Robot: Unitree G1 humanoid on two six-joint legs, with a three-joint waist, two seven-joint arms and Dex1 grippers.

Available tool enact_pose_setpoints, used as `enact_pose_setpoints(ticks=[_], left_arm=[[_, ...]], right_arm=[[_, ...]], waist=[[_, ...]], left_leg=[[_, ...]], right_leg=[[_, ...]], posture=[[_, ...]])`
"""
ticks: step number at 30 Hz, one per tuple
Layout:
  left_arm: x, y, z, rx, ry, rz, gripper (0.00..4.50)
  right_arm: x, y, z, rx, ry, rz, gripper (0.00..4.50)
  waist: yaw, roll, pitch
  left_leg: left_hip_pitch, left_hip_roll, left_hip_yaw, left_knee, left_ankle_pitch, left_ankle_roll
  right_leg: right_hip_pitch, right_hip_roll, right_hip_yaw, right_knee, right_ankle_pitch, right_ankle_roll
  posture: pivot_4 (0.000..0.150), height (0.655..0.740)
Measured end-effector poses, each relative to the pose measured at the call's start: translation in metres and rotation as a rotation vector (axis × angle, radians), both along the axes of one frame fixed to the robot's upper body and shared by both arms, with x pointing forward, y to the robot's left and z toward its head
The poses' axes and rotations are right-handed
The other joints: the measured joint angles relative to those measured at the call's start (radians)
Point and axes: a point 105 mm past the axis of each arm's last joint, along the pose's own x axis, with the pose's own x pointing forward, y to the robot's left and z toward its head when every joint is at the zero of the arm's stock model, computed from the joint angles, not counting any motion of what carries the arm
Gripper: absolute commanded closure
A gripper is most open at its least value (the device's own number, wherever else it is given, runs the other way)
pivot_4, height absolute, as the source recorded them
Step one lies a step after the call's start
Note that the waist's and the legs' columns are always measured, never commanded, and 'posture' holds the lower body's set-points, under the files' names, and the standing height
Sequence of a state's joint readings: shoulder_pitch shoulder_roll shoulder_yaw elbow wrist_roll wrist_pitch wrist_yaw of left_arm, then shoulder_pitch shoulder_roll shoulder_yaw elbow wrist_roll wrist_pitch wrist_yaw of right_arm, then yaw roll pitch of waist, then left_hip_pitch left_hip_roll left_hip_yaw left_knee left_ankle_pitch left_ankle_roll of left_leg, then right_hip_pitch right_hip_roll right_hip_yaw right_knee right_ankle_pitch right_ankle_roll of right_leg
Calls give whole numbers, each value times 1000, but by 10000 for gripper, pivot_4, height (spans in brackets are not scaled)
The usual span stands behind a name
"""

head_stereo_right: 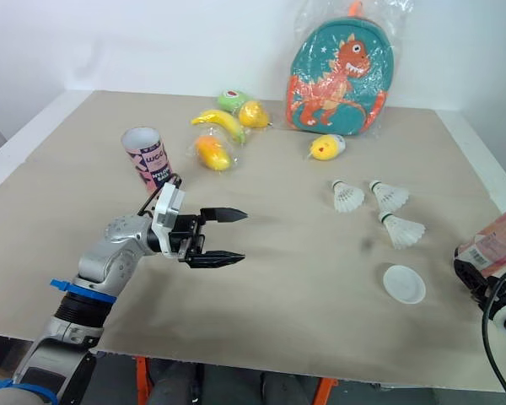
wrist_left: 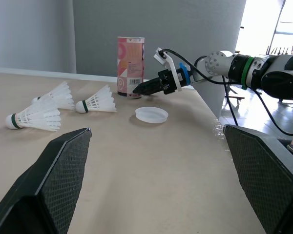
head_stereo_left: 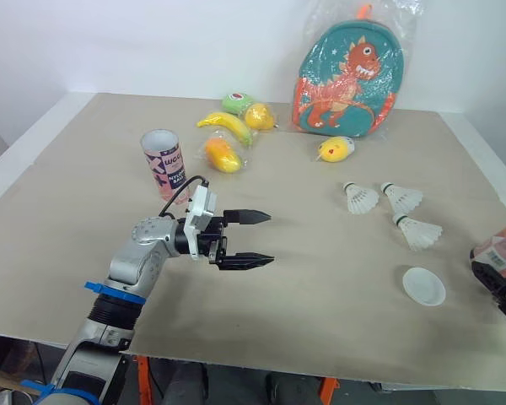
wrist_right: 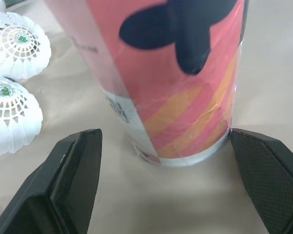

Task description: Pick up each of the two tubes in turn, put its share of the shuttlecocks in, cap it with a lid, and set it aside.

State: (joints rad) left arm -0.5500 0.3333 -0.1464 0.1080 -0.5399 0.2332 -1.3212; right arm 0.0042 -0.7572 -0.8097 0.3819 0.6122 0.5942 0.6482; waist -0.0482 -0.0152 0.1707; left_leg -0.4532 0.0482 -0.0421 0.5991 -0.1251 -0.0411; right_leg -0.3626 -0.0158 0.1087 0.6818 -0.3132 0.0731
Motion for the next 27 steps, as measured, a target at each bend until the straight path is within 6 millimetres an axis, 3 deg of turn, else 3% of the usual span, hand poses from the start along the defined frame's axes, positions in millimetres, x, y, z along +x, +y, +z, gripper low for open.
enact_pose_setpoints(ticks=[15, 18, 23, 26, 27], left_arm=[[0, 0, 1, -7, -15, 5, 0], [1, 2, 0, -7, -12, 17, 0], [2, 13, -4, 2, 9, 67, 0], [-3, 22, -8, 4, 51, 105, 0], [-7, 30, -14, 28, 80, 129, 0]], right_arm=[[-39, 10, 0, -35, 146, 172, 824], [-58, 15, 1, -52, 184, 222, 824], [-72, 24, 33, -123, 116, 269, 824], [-72, 55, 58, -197, 39, 376, 824], [-68, 75, 76, -244, -20, 445, 824]], waist=[[1, 1, 0], [5, 2, 0], [-2, 3, 0], [-1, 5, -1], [0, 5, -1]], left_leg=[[0, 0, 0, 0, 0, 0], [-1, -1, -1, -1, 0, 0], [-1, -1, 0, -2, -2, 0], [0, 0, -1, -3, -2, 0], [0, 0, -1, -3, -2, 0]], right_leg=[[0, 0, 0, 0, -3, 3], [-1, -1, -1, 0, -5, 3], [-2, -1, 0, 0, -7, 3], [-2, 0, -1, 0, -7, 2], [-1, -1, -1, 0, -8, 1]], posture=[[1500, 7400], [1500, 7400], [1500, 7400], [1500, 7400], [1500, 7400]])
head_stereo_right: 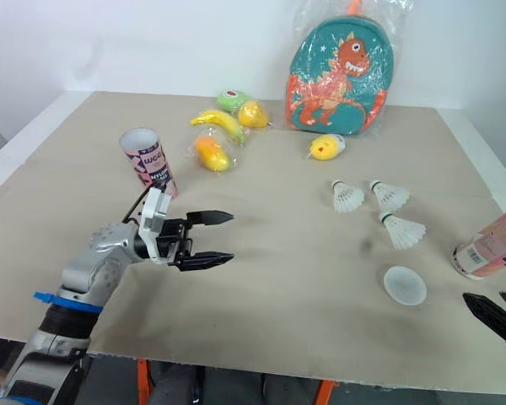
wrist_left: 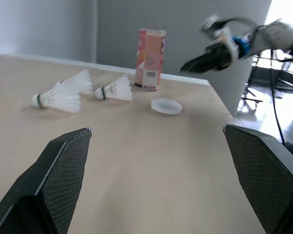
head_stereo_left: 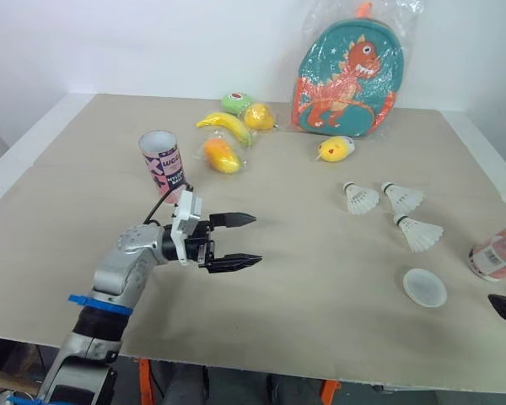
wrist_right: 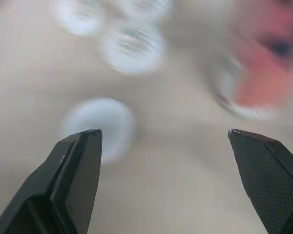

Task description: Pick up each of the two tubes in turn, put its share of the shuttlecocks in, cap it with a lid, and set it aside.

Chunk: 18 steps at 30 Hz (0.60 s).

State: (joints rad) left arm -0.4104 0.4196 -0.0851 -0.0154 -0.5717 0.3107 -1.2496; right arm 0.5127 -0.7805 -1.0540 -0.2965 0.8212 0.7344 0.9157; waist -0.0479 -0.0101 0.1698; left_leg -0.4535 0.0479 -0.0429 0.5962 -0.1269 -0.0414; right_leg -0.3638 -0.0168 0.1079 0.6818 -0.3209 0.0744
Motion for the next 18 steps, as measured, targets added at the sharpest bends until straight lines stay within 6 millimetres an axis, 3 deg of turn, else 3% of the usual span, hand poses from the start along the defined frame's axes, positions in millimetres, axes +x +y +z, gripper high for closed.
enact_pose_setpoints(ticks=[1, 4, 8, 12, 18], left_arm=[[0, 0, 0, 0, 0, 0, 0], [-6, 11, -9, 36, 45, 33, 0], [-9, 30, -15, 49, 105, 149, 0], [-19, 44, -27, 62, 156, 231, 0], [-9, 77, -25, 11, 131, 475, 0]], right_arm=[[0, 0, 0, -1, -1, 1, 824], [5, 27, 22, -39, -79, 101, 824], [33, 95, 45, -109, -184, 346, 824], [53, 172, 38, 4, -227, 624, 824], [87, 209, 27, 92, -234, 713, 824]], waist=[[0, 0, 0], [2, -1, 1], [-1, -6, 2], [-3, -8, 4], [19, -10, 5]], left_leg=[[0, 0, 0, 0, 0, 0], [-1, 0, 0, 1, 0, 0], [0, 1, 2, 1, 0, 0], [-1, 3, 3, 1, 1, -1], [-5, 0, 2, 1, 1, -1]], right_leg=[[0, 0, 0, 0, 0, 0], [0, -1, 0, 0, -2, -3], [-1, -1, 0, 0, 0, -4], [-2, 0, 0, 0, 0, -6], [-3, -3, -1, -1, 3, -3]], posture=[[1500, 7400], [1500, 7400], [1500, 7400], [1500, 7400], [1500, 7400]])
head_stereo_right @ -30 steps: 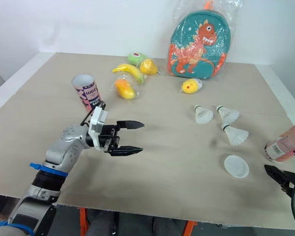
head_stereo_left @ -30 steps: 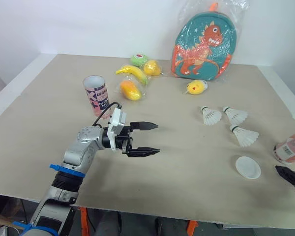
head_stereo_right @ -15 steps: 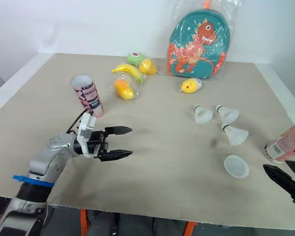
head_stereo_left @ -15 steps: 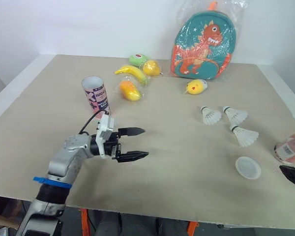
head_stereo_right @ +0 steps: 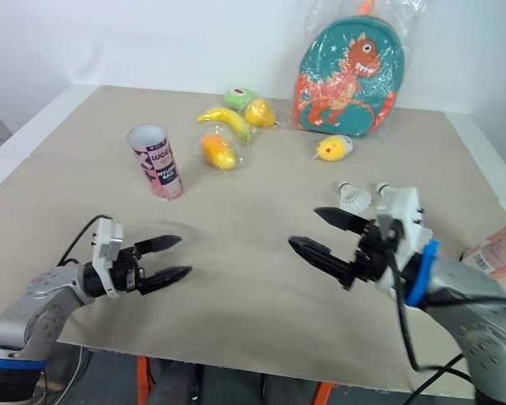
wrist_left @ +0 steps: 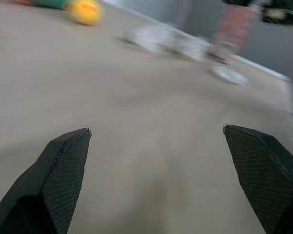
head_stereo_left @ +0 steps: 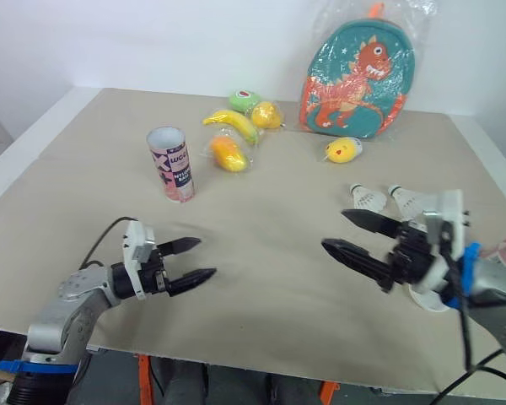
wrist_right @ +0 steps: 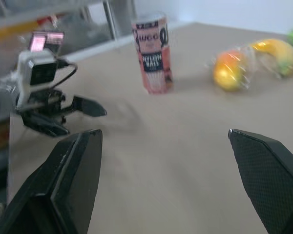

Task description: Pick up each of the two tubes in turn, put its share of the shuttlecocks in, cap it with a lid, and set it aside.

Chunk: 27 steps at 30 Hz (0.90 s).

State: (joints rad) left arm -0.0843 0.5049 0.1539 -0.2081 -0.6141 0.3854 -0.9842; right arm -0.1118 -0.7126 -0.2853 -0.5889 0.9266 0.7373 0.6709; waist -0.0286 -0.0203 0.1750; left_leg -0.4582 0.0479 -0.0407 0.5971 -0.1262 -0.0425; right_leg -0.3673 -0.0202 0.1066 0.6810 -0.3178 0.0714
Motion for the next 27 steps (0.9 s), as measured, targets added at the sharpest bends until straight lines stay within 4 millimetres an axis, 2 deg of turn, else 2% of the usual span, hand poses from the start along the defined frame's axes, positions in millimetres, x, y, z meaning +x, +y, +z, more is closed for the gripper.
enact_pose_setpoints(ticks=[2, 5, 8, 13, 19, 23, 27], left_arm=[[14, 12, 3, -38, -32, 131, 0], [28, 20, 5, -44, -56, 239, 0], [36, 23, 6, -40, -80, 290, 0], [66, 39, 3, 12, -107, 454, 0], [104, 56, -9, 79, -54, 603, 0], [119, 49, -17, 112, -27, 579, 0], [134, 36, -17, 159, -40, 529, 0]], right_arm=[[15, 12, -6, 9, 0, 18, 824], [29, 24, -17, 2, 13, 25, 824], [34, 28, -24, -2, 17, 20, 824], [37, 39, -33, -9, 19, 33, 824], [37, 37, -36, -8, 14, 8, 824], [35, 31, -41, -6, 28, -32, 824], [34, 25, -40, -5, 21, -64, 824]], waist=[[0, 0, 0], [2, 0, 0], [3, 0, 0], [3, 0, 0], [5, 0, 0], [5, 0, 0], [6, 0, 0]], left_leg=[[0, 0, 1, 0, 0, 0], [-1, 0, 0, 0, 0, 0], [-1, 0, -1, 0, 0, 0], [-1, 0, -3, 0, 0, 0], [-1, 0, -4, 0, 1, -1], [-2, 0, -4, 0, 1, -1], [-2, 0, -6, 0, 1, -1]], right_leg=[[-1, 0, 0, 0, 2, -2], [-1, 1, 0, 0, 2, -2], [-1, 1, -1, 0, 2, -2], [-2, 3, -2, 1, 3, -3], [-1, 3, -3, 1, 3, -3], [-1, 2, -3, 1, 3, -2], [-1, 3, -5, 2, 3, -3]], posture=[[1500, 7400], [1500, 7400], [1500, 7400], [1500, 7400], [1500, 7400], [1500, 7400], [1500, 7400]])
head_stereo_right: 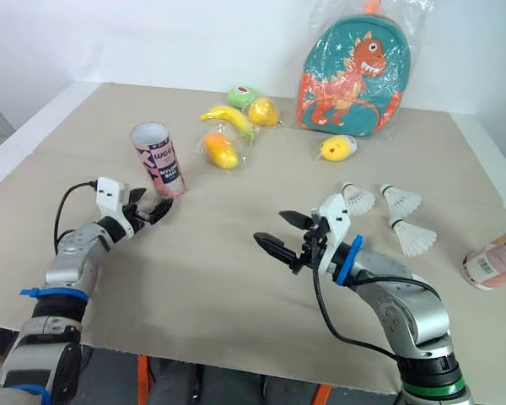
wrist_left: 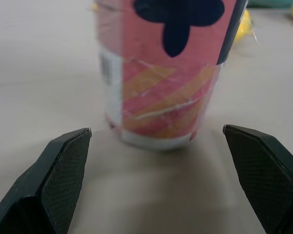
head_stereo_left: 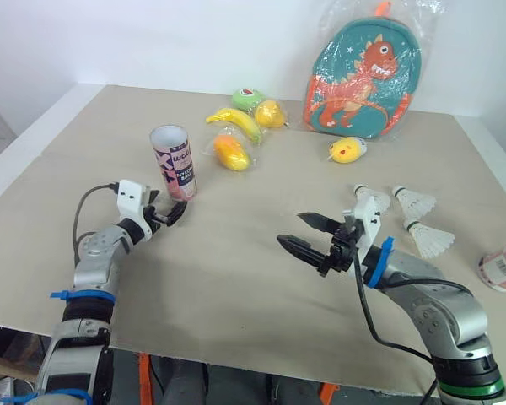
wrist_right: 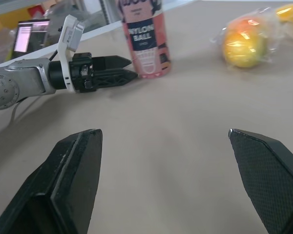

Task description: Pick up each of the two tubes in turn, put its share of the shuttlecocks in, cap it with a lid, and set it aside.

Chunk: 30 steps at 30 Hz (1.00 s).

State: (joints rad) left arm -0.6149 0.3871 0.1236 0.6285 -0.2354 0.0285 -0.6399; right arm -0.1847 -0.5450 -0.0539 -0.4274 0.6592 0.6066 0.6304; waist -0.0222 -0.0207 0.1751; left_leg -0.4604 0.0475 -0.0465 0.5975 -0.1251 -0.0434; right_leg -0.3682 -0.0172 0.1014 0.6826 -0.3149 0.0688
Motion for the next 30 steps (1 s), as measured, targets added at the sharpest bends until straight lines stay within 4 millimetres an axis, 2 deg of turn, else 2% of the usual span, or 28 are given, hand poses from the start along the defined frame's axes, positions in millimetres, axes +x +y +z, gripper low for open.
enact_pose_setpoints(ticks=[4, 10, 14, 20, 23, 29, 30], left_arm=[[13, -7, 1, 53, 6, -30, 0], [27, -6, 4, 69, 24, -12, 0], [31, -11, 6, 50, 29, -16, 0], [37, -32, 18, -37, 12, -75, 0], [38, -33, 22, -43, 6, -73, 0], [38, -32, 15, -26, 26, -67, 0], [38, -32, 15, -24, 24, -71, 2444]], right_arm=[[-3, 0, -1, -1, 1, -2, 824], [-3, 0, -1, -1, 0, -3, 824], [-3, 0, -1, -1, 0, -3, 824], [-3, 0, 1, -7, -6, 0, 824], [-3, 0, 1, -9, -4, -1, 824], [-2, -1, 1, -15, -1, -1, 824], [-2, -1, 0, -15, 0, 0, 180]], waist=[[0, 0, 0], [-1, 0, 0], [0, 0, 0], [-1, 0, 0], [-1, 0, 0], [-2, 0, 0], [-2, 0, 0]], left_leg=[[0, 0, 0, 0, 1, 0], [0, 0, 0, 1, 2, 0], [0, 0, 0, 1, 2, 0], [-1, 0, 0, 0, 2, -1], [-1, 0, 0, 0, 2, -1], [-1, -1, 0, 0, 2, -1], [-1, -1, 0, 0, 2, -1]], right_leg=[[1, 0, 0, 0, 1, 1], [1, 0, 0, 0, 1, 2], [0, 0, 0, 0, 1, 2], [-1, 0, 0, 0, 2, 2], [-1, 0, 0, 0, 2, 2], [-1, 0, 0, 0, 2, 2], [-1, 0, 0, 0, 2, 2]], posture=[[1500, 7400], [1500, 7400], [1500, 7400], [1500, 7400], [1500, 7400], [1500, 7400], [1500, 7400]])
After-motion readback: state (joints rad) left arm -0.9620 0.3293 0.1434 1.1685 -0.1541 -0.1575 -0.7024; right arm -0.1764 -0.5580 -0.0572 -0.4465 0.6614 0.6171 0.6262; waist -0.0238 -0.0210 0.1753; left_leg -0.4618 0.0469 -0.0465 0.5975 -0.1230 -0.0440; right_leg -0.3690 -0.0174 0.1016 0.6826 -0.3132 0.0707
